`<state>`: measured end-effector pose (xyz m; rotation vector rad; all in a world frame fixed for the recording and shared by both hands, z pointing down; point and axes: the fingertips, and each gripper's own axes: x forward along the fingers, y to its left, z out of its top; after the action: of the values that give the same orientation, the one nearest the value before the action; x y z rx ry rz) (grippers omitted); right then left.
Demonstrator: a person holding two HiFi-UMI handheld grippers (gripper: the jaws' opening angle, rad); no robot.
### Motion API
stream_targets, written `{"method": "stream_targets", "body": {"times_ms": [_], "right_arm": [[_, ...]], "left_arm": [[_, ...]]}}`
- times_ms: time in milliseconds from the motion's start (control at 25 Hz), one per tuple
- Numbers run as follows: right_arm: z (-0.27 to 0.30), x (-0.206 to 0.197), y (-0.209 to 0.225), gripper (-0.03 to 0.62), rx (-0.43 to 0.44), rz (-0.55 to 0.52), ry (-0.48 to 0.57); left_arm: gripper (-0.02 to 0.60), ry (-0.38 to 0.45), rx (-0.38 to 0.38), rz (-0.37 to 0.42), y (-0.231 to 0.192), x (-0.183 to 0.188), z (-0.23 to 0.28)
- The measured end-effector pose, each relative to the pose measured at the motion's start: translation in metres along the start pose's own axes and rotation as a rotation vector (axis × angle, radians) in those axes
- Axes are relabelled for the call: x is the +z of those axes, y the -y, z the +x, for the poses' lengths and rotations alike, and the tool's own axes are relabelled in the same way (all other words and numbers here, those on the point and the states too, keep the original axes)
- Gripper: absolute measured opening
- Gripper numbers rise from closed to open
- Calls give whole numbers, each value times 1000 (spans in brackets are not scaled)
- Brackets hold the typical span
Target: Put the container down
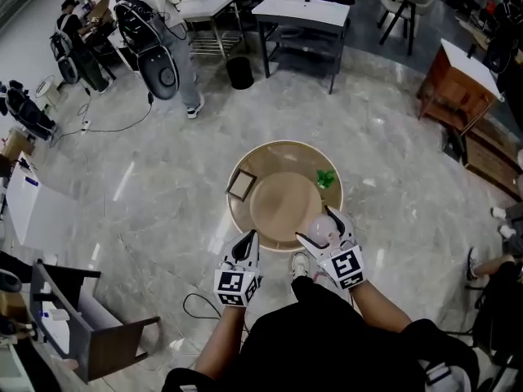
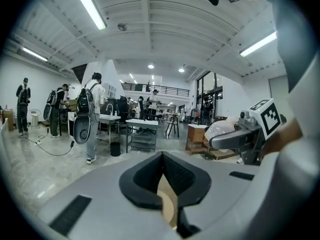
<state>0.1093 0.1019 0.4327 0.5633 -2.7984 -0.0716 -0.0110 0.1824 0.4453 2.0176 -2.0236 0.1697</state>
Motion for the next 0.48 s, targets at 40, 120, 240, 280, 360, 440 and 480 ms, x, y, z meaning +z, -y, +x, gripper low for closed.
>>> {"method": "stream_targets", "body": {"times_ms": [40, 120, 240, 280, 360, 440, 480], "right_arm": [[8, -1, 5, 412, 11, 1, -7], [26, -1, 15, 413, 33, 1, -18], [54, -1, 27, 413, 59, -10, -26], [62, 0, 30, 413, 64, -20, -28], [77, 1, 37, 413, 69, -41, -29], [89, 3, 44, 413, 68, -48, -29], [96, 3, 46, 413, 67, -45, -27]], "left_arm": [[-8, -4, 1, 5, -4, 4, 7], [-8, -16, 7, 19, -15, 10, 22], [-8, -31, 24, 31, -35, 15, 39], [-8, -34, 33, 32, -42, 16, 44], [-8, -37, 54, 38, -56, 19, 50], [-8, -42, 68, 43, -69, 20, 56], [-8, -47, 68, 46, -76, 20, 59]]}}
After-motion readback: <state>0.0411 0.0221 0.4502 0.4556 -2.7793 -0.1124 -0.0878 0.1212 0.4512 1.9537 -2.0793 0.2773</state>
